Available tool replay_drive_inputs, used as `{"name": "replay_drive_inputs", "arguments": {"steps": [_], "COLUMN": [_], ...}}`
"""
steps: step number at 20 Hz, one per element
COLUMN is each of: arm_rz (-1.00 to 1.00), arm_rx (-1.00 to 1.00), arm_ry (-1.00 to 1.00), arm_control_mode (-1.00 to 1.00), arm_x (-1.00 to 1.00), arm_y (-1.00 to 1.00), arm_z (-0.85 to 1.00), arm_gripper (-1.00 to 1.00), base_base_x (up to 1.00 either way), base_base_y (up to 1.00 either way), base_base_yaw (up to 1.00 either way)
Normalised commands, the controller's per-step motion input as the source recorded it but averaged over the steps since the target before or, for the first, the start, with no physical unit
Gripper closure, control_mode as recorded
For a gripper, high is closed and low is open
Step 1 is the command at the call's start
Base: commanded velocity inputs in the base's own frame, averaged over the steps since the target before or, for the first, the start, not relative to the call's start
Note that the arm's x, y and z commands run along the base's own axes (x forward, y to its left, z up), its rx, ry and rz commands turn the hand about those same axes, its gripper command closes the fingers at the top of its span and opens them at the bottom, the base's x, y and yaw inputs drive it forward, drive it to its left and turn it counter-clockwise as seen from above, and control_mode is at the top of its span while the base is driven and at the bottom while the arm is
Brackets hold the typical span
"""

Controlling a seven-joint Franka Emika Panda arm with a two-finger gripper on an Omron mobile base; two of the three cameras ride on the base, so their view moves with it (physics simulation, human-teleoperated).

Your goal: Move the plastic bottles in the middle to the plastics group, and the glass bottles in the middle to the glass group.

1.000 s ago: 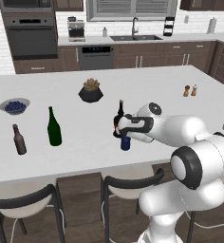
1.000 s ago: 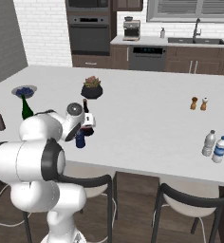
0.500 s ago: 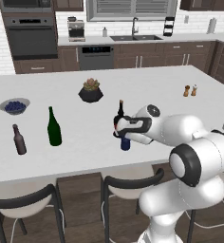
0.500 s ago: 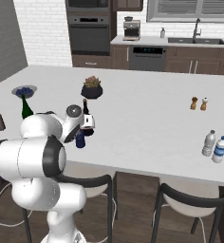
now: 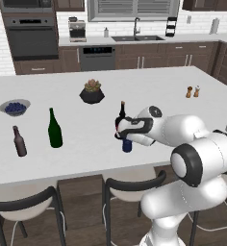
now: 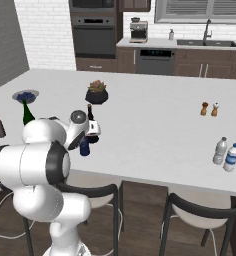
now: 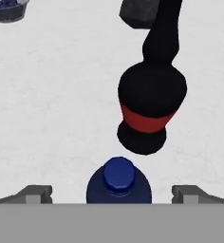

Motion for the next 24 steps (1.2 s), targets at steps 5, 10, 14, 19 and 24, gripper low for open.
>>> {"name": "replay_drive_inputs", "arguments": {"steps": [5, 10, 14, 19, 24], "arm_rz": [0.00, 0.00, 0.00, 0.00, 0.00], "arm_rx": [0.00, 0.00, 0.00, 0.00, 0.00], "arm_ry": [0.00, 0.00, 0.00, 0.00, 0.00], "arm_control_mode": [-1.00, -1.00, -1.00, -1.00, -1.00], "arm_x": [0.11, 0.09, 0.00, 0.00, 0.00], "arm_y": [0.00, 0.00, 0.00, 0.00, 0.00], "arm_z": [-0.07, -0.16, -0.22, -0.06, -0.01], "arm_gripper": [-1.00, -1.00, -1.00, -1.00, -1.00], "base_base_x": [0.00, 0.00, 0.00, 0.00, 0.00], "base_base_y": [0.00, 0.00, 0.00, 0.00, 0.00], "base_base_yaw": [0.00, 0.00, 0.00, 0.00, 0.00]}}
